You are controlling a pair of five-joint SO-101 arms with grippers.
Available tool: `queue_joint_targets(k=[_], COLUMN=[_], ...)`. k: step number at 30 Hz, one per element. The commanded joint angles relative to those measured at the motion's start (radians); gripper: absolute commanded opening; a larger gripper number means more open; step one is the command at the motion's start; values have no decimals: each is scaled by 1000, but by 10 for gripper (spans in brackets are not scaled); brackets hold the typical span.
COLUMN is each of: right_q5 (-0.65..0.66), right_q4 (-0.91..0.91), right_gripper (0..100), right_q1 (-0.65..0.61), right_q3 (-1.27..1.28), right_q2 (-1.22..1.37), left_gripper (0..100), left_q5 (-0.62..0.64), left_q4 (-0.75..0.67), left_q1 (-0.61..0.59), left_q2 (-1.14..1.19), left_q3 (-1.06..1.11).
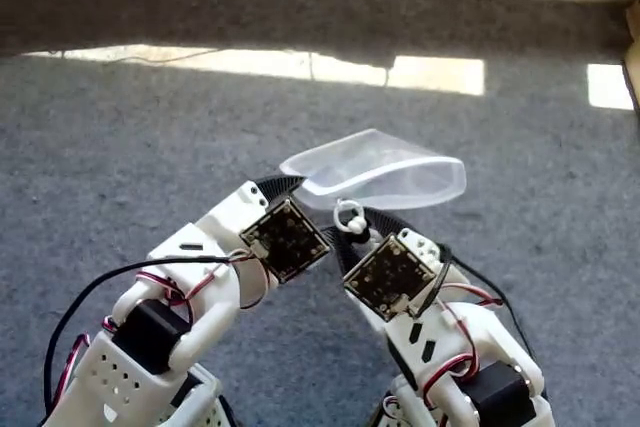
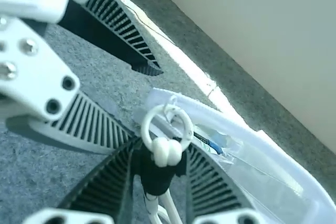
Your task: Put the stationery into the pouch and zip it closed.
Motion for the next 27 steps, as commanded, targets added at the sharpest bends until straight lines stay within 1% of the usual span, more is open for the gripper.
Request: queue_joint_targets(k=[1,6,14,16,20,27], right_q5=[17,18,18,18,18,20], right_q4=[4,4,5,5,5,5], right_gripper=[5,5,5,5,5,5], right_q1=[13,13,12,12,12,8], right_q3=[-13,-13,-12,-12,-10,-10], right_q2=[2,2,1,1,-1,-1], left_gripper=[252,252,252,252,252,252], left_q5=[-9,-9,-9,-9,-8,-6], left_q4=[-43,-44,-46,-66,-150,-164], left_q1=[-61,-70,-10,-5,-5,12], left_q2=[1,1,1,2,2,2], left_q3=[-8,-8,-7,2,59,76])
